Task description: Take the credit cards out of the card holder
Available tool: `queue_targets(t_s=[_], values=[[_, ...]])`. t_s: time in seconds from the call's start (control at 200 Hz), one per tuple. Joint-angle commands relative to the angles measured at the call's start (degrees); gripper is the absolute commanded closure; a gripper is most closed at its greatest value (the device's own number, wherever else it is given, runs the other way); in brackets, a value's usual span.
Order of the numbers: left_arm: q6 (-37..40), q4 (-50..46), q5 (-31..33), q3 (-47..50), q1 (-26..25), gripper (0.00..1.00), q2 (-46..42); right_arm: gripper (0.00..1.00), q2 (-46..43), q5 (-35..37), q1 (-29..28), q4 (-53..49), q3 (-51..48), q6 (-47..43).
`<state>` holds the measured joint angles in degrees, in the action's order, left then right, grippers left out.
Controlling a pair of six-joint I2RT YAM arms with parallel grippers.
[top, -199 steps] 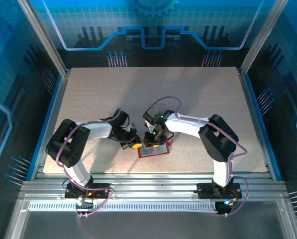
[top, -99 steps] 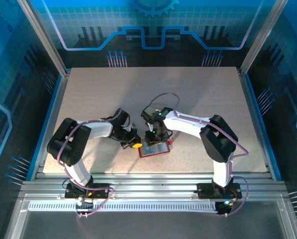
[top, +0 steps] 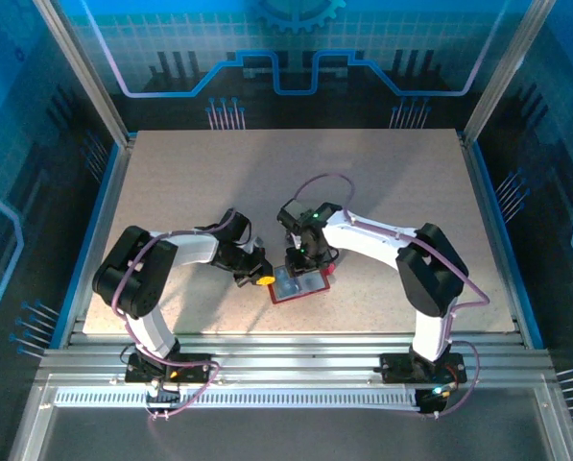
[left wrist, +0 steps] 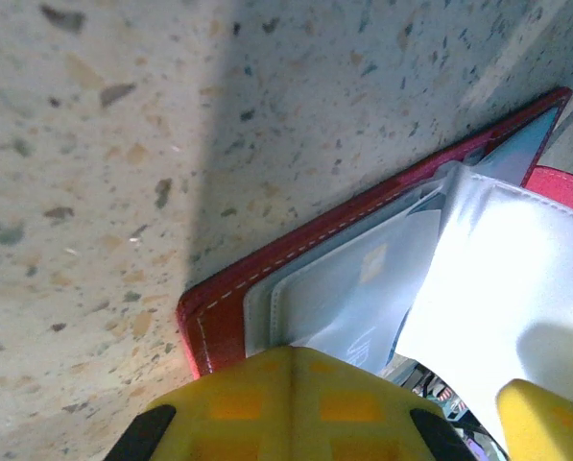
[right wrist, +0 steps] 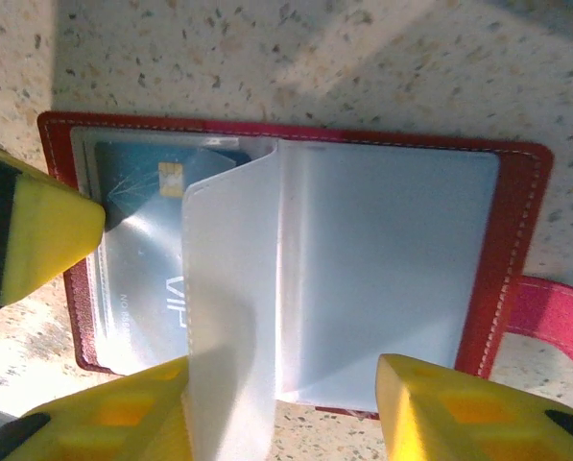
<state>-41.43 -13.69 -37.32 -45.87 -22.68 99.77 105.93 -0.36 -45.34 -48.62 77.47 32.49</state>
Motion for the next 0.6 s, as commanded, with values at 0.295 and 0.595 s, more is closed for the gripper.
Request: queue_targets(t_s=[0.295,0.595], values=[[1.7,-3.6,2.4,-0.1,-0.3,1.00,2.0,0.56,-3.1,0.4,3.9,-1.1,-3.5,-1.5],[1.7,-3.9,2.5,-0.4,-0.3,1.00,1.5,0.56,-2.4,-0.6,5.8,0.5,-6.6,-2.1]])
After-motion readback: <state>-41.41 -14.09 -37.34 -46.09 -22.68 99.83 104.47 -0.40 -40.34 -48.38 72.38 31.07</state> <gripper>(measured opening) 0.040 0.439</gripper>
